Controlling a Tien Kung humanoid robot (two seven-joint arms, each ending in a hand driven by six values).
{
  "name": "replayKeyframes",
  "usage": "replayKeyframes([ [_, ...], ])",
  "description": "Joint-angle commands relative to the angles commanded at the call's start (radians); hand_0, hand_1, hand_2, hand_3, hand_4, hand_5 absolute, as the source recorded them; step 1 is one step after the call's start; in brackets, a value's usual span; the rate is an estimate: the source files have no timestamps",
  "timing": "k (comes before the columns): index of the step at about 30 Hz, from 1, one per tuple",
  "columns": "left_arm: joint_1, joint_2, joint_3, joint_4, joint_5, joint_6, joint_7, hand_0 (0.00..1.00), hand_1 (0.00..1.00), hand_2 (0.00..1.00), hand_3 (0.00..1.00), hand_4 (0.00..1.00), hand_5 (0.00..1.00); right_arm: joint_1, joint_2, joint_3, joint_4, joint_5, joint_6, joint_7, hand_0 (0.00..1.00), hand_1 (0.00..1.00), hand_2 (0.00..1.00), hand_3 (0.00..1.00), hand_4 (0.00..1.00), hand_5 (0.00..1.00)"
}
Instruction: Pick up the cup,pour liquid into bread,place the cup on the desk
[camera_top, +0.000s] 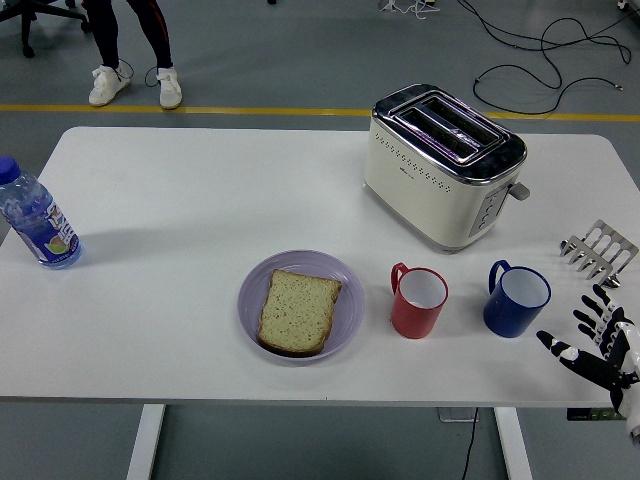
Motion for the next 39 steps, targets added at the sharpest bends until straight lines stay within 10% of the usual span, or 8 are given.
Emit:
replayKeyframes([
  [39,0.007,-0.003,0.021,0.000,-0.014,0.001,0.001,0.673,0.711,0.739,0.663,0.417,0.956,0.238,0.045,-0.179,-0.237,0.082,-0.094,0.063,0.920,0.859,0.929,0.998,0.998,0.109],
])
